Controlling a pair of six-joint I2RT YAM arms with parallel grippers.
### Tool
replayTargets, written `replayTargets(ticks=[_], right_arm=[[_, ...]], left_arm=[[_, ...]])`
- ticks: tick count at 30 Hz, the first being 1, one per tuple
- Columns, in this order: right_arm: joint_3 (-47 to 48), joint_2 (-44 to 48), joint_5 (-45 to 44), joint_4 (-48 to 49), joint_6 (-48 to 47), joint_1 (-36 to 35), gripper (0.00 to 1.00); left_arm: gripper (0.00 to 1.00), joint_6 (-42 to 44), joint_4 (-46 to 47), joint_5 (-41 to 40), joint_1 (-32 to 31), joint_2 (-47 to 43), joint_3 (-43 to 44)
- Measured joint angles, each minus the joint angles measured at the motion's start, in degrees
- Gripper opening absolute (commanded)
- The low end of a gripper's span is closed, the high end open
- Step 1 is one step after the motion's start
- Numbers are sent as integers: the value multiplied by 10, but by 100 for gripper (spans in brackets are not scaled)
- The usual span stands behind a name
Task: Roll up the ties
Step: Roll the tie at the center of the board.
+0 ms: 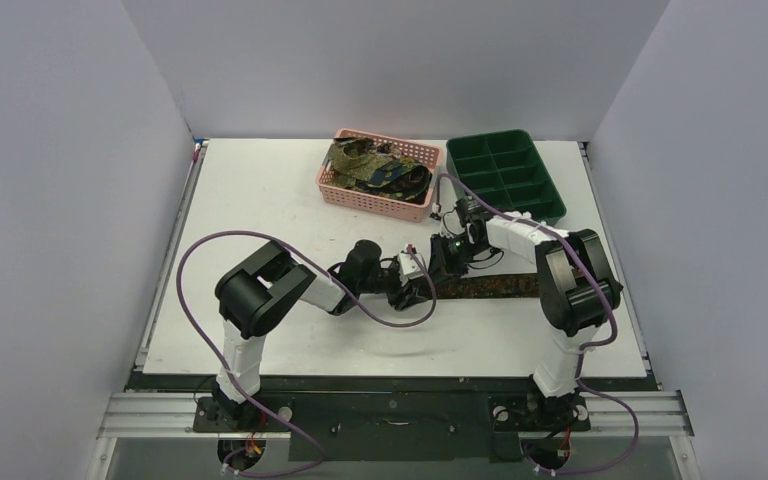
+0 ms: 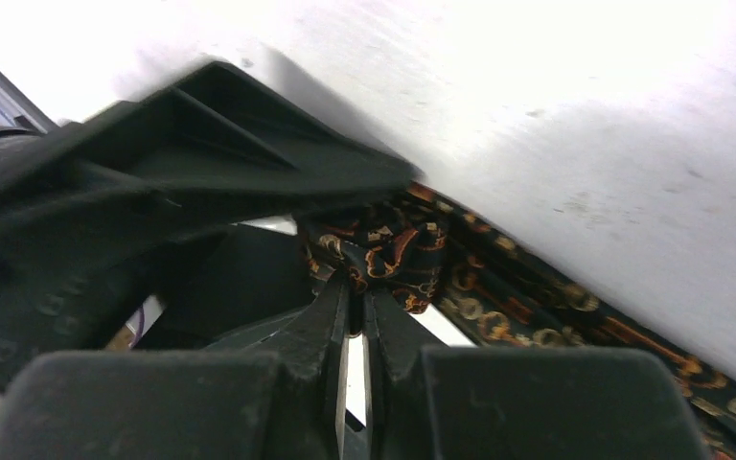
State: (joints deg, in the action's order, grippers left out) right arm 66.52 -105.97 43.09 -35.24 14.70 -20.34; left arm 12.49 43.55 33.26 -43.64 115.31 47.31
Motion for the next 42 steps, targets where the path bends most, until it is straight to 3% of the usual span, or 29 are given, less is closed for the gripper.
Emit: replayTargets(ticks=[4,10,16,20,25,28,33,35,38,42], right_arm=[[-1,-20,-8,-20,-12,32,0],[-5,-43,-23,-41,-25,72,0],[-2,-43,-32,-48,-26,76,0],[-2,-43,-33,-49,-32,74,0],[-2,-42,-36,-49,-41,67,0],[1,-39,-47,-50,-51,59,0],[12,-35,-74,-59,-71,42,0],[14,-31,-80,-58,-81,34,9],[13,-22,-87,-58,-100,26,35],[1,16,-89,-69,-118,39,48]], left_arm=[[68,3,7,2,6,0,-6],[72,-1,32,14,10,0,-19],[79,-18,62,18,8,7,-24],[79,-37,91,18,3,38,2],[66,-59,111,19,-3,75,44],[42,-66,113,30,-6,84,56],[21,-54,102,46,-11,79,51],[16,-40,94,43,-10,70,41],[12,-17,68,41,-6,47,23],[11,11,29,41,2,19,6]])
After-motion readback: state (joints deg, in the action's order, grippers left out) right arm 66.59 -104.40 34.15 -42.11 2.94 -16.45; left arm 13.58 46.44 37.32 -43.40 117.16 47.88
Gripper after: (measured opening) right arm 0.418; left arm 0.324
